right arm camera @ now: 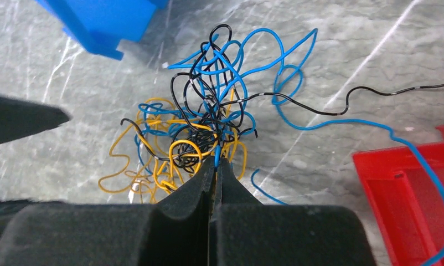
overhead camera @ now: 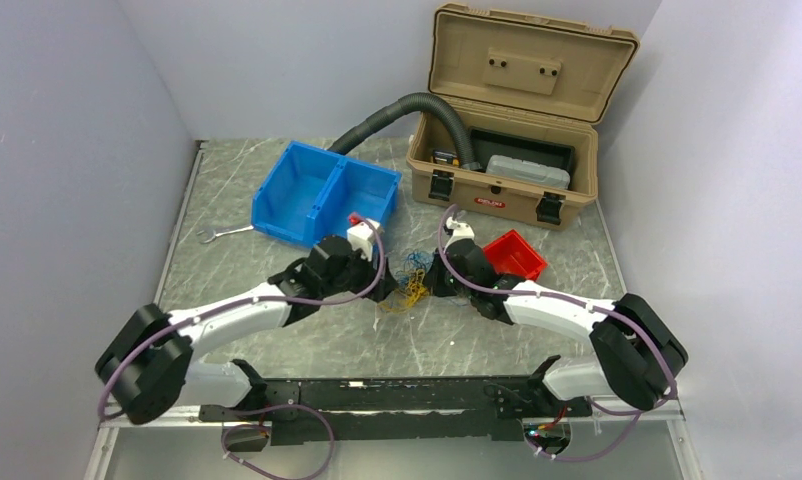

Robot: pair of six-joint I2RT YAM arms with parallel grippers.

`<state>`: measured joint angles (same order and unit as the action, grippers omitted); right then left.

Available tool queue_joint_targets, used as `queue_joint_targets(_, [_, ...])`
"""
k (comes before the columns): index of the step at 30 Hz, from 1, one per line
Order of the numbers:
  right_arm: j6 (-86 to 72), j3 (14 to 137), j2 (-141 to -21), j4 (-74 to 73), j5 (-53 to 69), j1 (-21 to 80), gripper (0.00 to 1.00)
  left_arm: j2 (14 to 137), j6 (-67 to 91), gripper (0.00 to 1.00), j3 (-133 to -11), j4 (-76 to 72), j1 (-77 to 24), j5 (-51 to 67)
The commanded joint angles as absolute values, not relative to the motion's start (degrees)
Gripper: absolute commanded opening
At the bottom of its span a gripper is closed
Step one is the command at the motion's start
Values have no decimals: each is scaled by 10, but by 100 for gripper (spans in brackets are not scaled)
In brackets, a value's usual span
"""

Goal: Untangle the cables

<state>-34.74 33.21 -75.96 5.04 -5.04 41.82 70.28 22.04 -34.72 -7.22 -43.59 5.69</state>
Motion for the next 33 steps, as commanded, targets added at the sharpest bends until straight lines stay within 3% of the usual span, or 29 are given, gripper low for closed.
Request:
queue_joint_targets(1, [-333, 320, -729, 115, 3, 421, 0, 777, 251, 67, -416, -73, -439, 101])
queue_joint_targets(8, [-329, 311, -727, 136, 29, 421, 0, 896, 317, 73, -525, -2, -439, 110])
queue_joint_targets(11, [-336, 303, -737, 155, 37, 421, 0, 933, 342, 70, -545, -1, -441, 132])
queue_joint_targets(12, [-341, 301, -740, 159, 37, 421, 0, 942, 345, 65, -545, -1, -442, 136])
queue_joint_targets(15, [-345, 296, -744, 164, 32, 420, 0, 954, 353, 7, -528, -15, -440, 152])
queue_joint_targets(16, [-345, 296, -744, 158, 24, 421, 0, 953, 353, 0, -523, -15, -434, 151])
queue_joint_targets(24, [-420, 357, -764, -87, -251, 413, 0, 843, 333, 0, -421, -18, -320, 148])
queue_joint_targets(33, [-465, 384, -767, -163, -313, 411, 0, 698, 316, 0, -349, 52, -282, 55])
